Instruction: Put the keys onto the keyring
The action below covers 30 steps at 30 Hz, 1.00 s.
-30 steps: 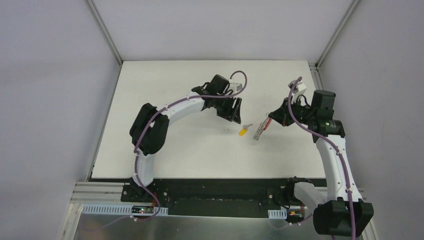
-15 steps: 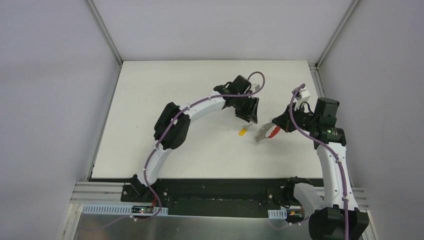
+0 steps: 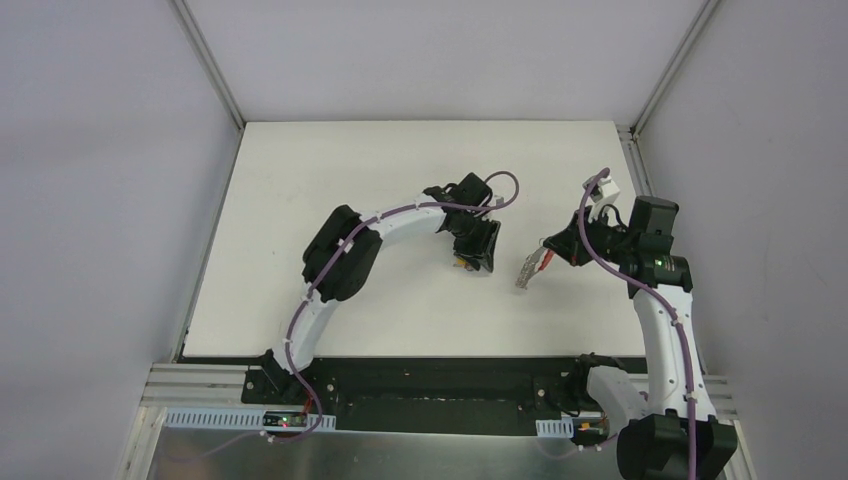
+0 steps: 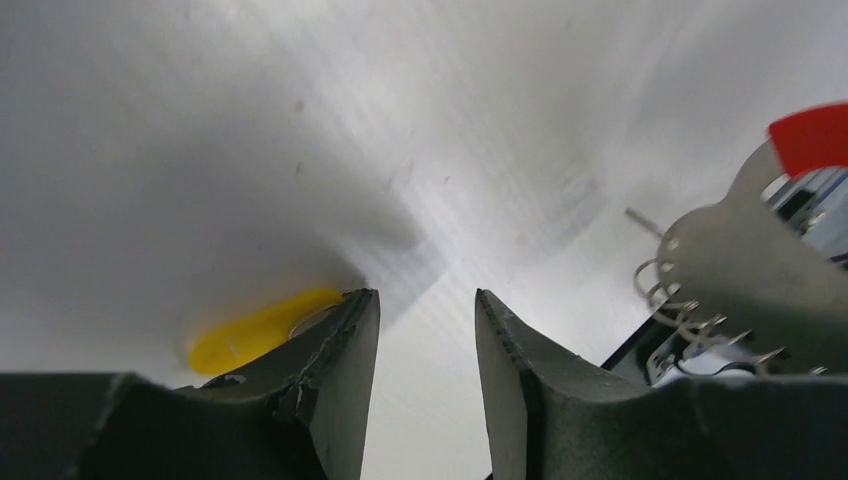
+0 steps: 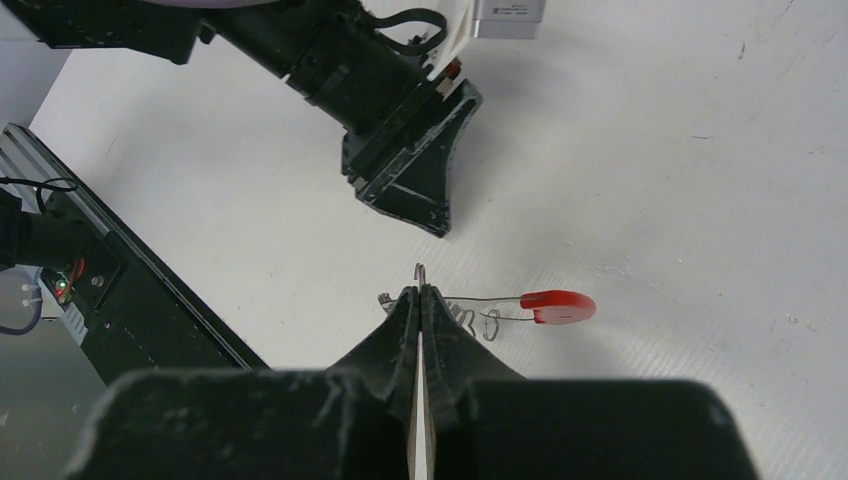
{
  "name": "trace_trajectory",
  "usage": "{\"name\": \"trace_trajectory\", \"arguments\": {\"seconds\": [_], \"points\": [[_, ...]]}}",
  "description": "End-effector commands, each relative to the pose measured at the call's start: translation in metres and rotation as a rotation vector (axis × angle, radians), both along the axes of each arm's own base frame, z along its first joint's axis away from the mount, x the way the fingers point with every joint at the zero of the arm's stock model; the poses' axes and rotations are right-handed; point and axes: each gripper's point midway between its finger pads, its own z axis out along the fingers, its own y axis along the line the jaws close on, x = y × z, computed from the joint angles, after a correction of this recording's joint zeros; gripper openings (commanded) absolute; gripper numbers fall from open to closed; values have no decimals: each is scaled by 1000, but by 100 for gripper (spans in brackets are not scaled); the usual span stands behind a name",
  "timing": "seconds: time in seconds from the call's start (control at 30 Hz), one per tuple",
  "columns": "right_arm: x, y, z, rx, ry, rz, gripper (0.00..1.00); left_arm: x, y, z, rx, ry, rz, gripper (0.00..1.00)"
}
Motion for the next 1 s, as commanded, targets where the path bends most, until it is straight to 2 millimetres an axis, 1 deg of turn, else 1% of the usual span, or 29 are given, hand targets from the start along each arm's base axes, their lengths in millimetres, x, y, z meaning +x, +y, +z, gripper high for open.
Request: {"name": "trace_trajectory", "arguments": {"seconds": [0.0,0.07,0.13,0.2,0.3,0.4,0.57,0.73,0.83,0.97], "points": [[-4,4,6,13,-42,37,0,-17,39,23,91,-81,-64,41],[-5,4,6,16,-40,40,0,-24,51,25,111,-92,-96,41],[-6,4,5,16,-41,40,0,-28,61,32,124,-125,-129,41],[-7,4,4,17,-40,42,0,-30,69,43,123,-174,-161,42],[-8,5,4,22,-42,49,0,-32,78,58,124,-232,-221,46],[-9,6,4,25,-41,58,0,-34,83,62,129,-272,-305,48],[-13,8,7,28,-49,81,0,-30,83,55,167,-331,-417,50],[-18,11,9,36,-52,110,0,-21,76,39,236,-411,-495,50],[-21,13,9,39,-52,124,0,-13,71,36,260,-470,-519,49],[-23,14,9,45,-50,137,0,-7,63,29,291,-518,-555,48]]}}
